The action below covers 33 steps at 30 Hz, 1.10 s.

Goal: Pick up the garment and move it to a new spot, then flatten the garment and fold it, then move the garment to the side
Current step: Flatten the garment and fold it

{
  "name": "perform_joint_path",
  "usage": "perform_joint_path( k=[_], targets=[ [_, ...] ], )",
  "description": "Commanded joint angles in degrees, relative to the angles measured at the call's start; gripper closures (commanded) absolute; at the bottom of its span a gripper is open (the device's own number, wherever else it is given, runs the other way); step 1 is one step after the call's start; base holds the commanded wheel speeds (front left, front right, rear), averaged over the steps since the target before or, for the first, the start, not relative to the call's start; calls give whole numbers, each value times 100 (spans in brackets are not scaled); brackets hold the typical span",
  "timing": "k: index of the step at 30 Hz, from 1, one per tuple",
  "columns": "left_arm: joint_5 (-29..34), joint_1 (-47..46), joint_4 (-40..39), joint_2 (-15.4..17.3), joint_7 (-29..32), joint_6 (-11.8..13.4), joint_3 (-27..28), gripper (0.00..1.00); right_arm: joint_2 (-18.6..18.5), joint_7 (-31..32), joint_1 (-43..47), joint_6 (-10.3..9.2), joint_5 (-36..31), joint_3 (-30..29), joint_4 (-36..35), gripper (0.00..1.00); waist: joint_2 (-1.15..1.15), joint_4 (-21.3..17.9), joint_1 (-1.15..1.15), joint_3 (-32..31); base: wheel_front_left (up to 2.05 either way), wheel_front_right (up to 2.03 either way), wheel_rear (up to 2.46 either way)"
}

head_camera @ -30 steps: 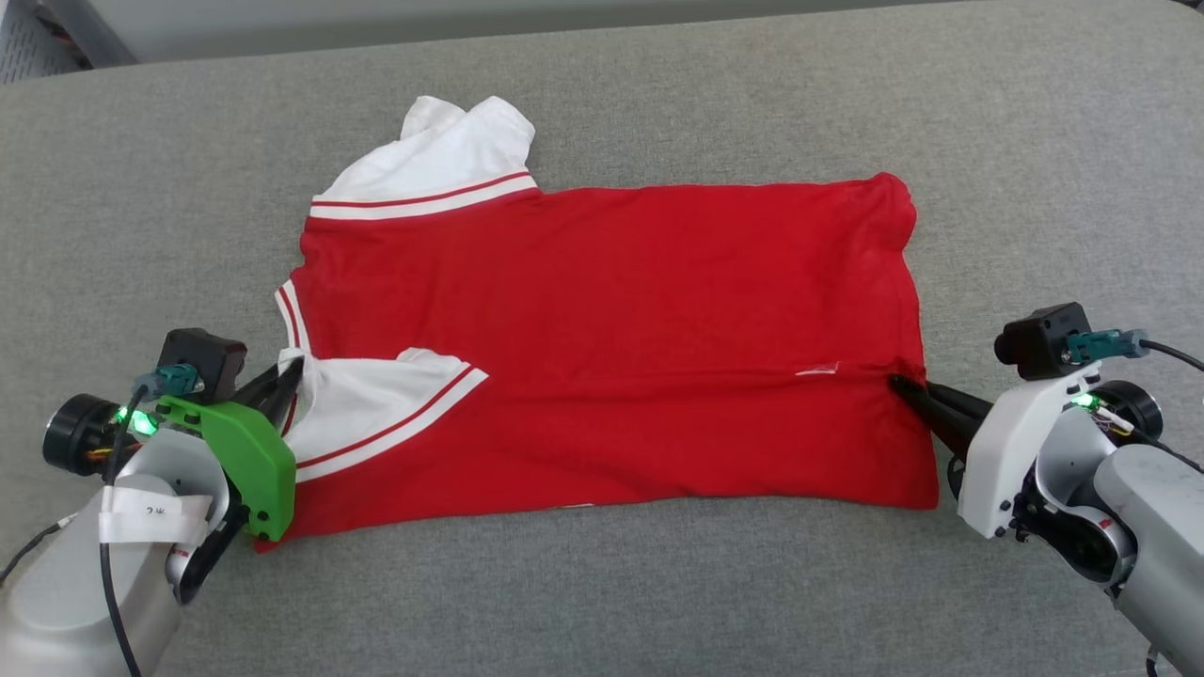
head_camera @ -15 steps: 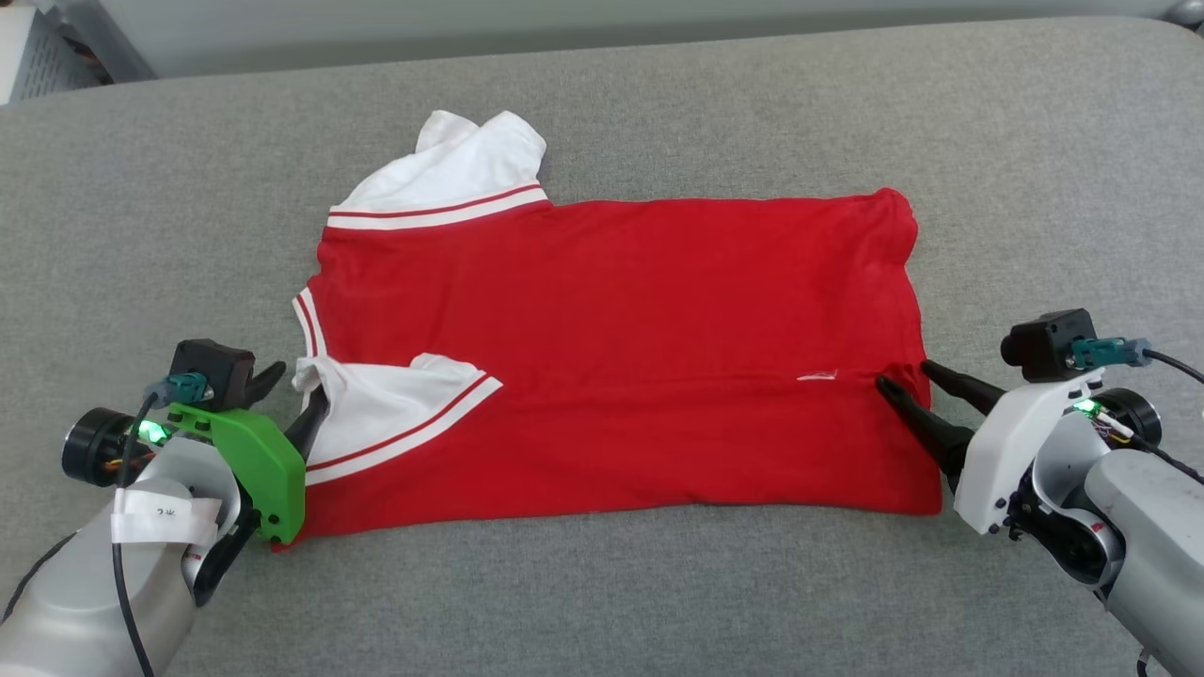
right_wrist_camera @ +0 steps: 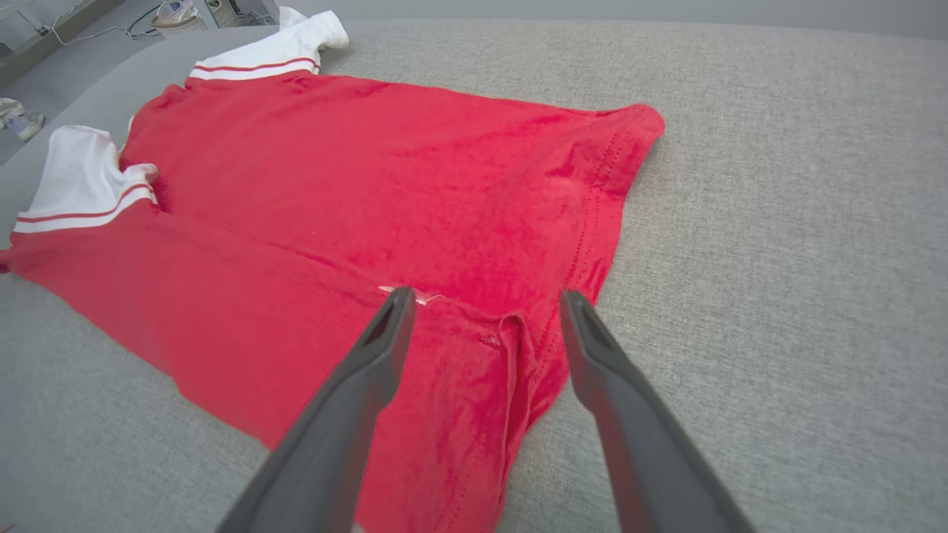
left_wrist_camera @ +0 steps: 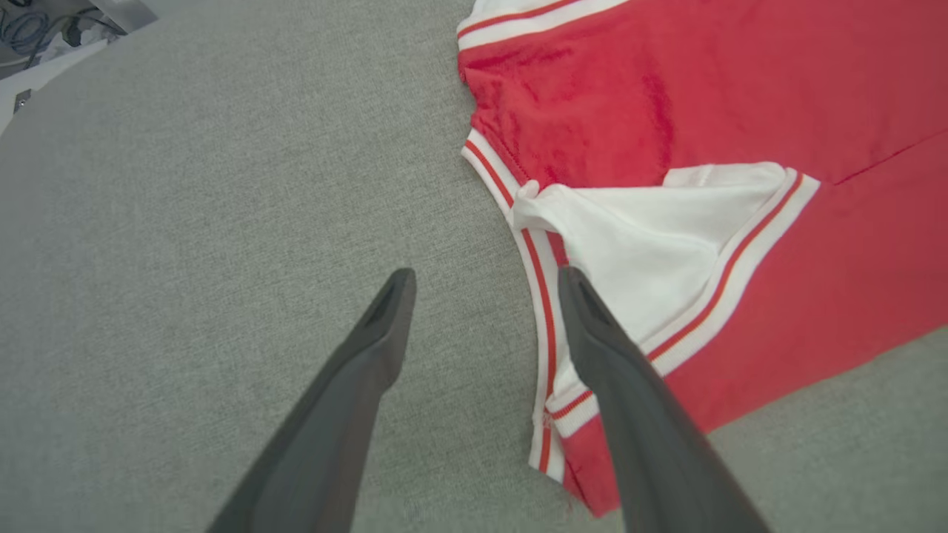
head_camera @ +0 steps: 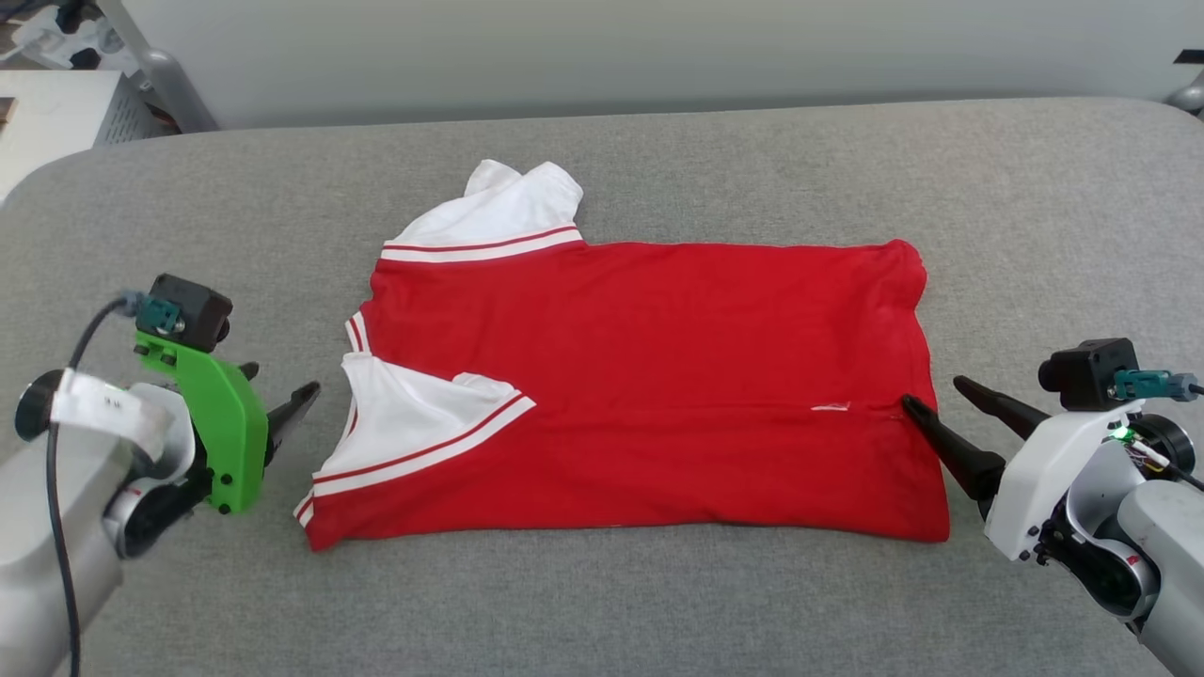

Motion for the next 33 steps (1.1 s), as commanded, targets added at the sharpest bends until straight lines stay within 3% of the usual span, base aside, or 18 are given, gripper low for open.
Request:
perform_joint_path(
  k=[1,6,12,31,32,33],
  targets=[
    [-182,-165,-136,117,309,-16,-70,0,20,0,74,-3,-44,-30,-39,0,0,33,0,-35,0,0,0],
    [-669,-411,-624,348,1400,-16,-355,0,69,73,122,-3,-109,-114,-109,0,0,30,0,-46,0,0,0],
    [-946,-430,-674,338,2099,-16,-652,0,134,152,128,-3,-182,-194,-180,0,0,-77,0,17,0,0,0],
    [-1153,180,367,-112,2082,-16,-1350,2,209,295,63,-3,-311,-358,-299,0,0,-386,0,325,0,0,0],
    [-1158,186,379,-128,2075,-16,-1388,62,198,300,58,-3,-320,-373,-303,0,0,-382,0,313,0,0,0],
    [-1159,184,389,-145,2039,-16,-1424,100,183,315,53,-3,-327,-390,-313,0,0,-376,0,291,0,0,0]
  ],
)
